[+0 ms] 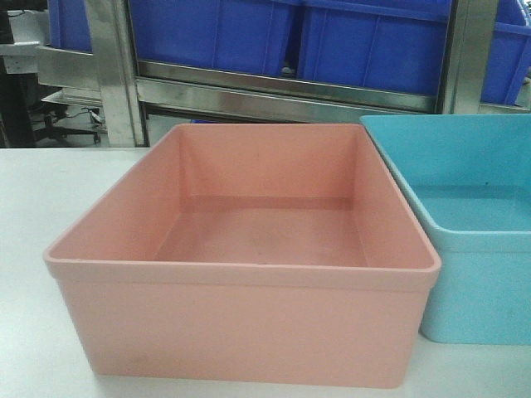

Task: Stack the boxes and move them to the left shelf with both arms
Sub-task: 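Lower the right gripper onto the light-blue bin's wall and grip it, then lift the light-blue bin with the right gripper over the pink bin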

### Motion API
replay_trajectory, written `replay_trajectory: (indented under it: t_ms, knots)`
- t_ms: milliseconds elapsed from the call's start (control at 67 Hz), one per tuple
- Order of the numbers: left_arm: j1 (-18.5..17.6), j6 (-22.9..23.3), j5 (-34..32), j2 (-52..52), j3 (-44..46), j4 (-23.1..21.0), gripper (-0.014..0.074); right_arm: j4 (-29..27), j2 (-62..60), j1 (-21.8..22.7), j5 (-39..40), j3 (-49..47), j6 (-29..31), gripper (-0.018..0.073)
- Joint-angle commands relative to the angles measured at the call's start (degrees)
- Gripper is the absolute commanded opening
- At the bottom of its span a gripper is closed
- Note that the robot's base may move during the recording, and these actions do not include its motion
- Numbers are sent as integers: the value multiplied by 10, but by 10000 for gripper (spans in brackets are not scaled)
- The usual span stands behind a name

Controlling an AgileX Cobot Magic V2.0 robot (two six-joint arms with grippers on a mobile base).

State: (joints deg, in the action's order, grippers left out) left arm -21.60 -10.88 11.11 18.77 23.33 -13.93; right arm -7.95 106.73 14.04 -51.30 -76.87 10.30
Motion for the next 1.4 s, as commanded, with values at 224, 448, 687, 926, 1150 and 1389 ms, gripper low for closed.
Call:
replay_trajectory:
  t_ms: [224,448,687,926,1150,1389]
  knots:
    - [1,-3,-47,3,16,-7,384,-5,-11,3,-20,-36,13,56]
    - [1,-3,-47,3,16,-7,384,-5,-13,3,-81,-90,13,55]
    - [1,-3,-47,3,16,-7,384,-5,-36,3,-133,-144,13,55]
    - [1,-3,-47,3,16,-7,384,-14,-72,3,-166,-189,10,55]
    - [1,-3,-47,3,16,-9,384,-87,-109,2,-184,-210,-21,55]
    - [1,-3,-47,3,16,-9,384,-103,-134,-39,-219,-210,-142,56]
